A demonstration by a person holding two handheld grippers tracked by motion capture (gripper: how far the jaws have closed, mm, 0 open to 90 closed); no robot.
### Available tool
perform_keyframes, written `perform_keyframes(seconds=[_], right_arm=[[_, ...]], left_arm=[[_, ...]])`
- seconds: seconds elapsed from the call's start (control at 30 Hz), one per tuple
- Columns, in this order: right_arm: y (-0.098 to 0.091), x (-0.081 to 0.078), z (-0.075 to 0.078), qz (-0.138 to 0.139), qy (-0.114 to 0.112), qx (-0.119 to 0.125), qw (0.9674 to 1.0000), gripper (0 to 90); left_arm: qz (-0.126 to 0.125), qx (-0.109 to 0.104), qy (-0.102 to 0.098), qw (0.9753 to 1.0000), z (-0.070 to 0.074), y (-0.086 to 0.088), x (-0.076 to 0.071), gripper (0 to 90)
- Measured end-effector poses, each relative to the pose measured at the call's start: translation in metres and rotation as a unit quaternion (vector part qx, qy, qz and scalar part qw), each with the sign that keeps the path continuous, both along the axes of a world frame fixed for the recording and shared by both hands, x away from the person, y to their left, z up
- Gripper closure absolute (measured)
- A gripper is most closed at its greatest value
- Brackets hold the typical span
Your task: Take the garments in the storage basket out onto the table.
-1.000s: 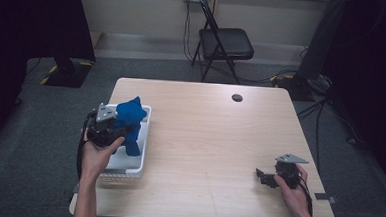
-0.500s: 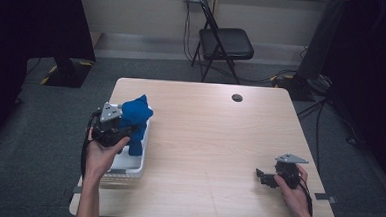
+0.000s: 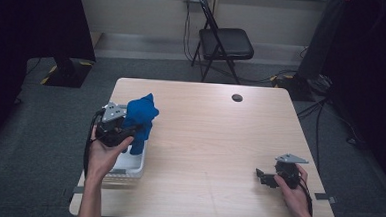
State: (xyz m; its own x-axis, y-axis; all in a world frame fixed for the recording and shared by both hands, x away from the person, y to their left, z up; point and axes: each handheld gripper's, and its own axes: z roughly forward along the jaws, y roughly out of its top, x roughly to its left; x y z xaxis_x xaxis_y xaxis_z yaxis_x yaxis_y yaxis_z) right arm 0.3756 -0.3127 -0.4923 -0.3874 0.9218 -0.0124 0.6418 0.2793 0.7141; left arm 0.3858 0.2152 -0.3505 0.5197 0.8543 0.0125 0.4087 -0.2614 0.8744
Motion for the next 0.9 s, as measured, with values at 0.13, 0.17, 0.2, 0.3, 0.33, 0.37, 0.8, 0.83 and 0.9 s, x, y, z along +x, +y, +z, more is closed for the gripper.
perform_keyframes(seconds=[0.13, 0.17, 0.2, 0.3, 0.33, 0.37, 0.8, 0.83, 0.9], right_arm=[[0.000, 0.000, 0.000, 0.000, 0.000, 0.000, 1.0000, 6.0], [0.000, 0.000, 0.000, 0.000, 0.000, 0.000, 1.0000, 6.0], [0.000, 0.000, 0.000, 0.000, 0.000, 0.000, 1.0000, 6.0], [0.000, 0.000, 0.000, -0.001, 0.000, 0.000, 1.0000, 6.0], [0.000, 0.000, 0.000, -0.002, 0.000, 0.000, 1.0000, 6.0], [0.000, 0.000, 0.000, -0.002, 0.000, 0.000, 1.0000, 6.0], [0.000, 0.000, 0.000, -0.002, 0.000, 0.000, 1.0000, 6.0], [0.000, 0.000, 0.000, -0.002, 0.000, 0.000, 1.0000, 6.1], [0.000, 0.000, 0.000, -0.002, 0.000, 0.000, 1.0000, 6.0]], left_arm=[[-0.003, -0.004, -0.005, 1.0000, 0.004, -0.002, -0.002, 69.4], [-0.004, -0.005, -0.007, 1.0000, 0.004, -0.003, -0.002, 69.4], [-0.006, -0.005, -0.008, 0.9999, 0.005, -0.004, -0.003, 69.4], [-0.005, -0.006, -0.011, 0.9999, 0.006, -0.006, -0.003, 69.4], [-0.004, -0.007, -0.012, 0.9999, 0.006, -0.007, -0.003, 69.4], [-0.005, -0.007, -0.012, 0.9999, 0.007, -0.008, -0.004, 69.4], [-0.025, -0.006, -0.019, 0.9995, 0.010, -0.020, -0.005, 69.4], [-0.026, -0.004, -0.019, 0.9995, 0.011, -0.022, -0.005, 69.4], [-0.029, -0.005, -0.020, 0.9994, 0.011, -0.025, -0.005, 69.4]])
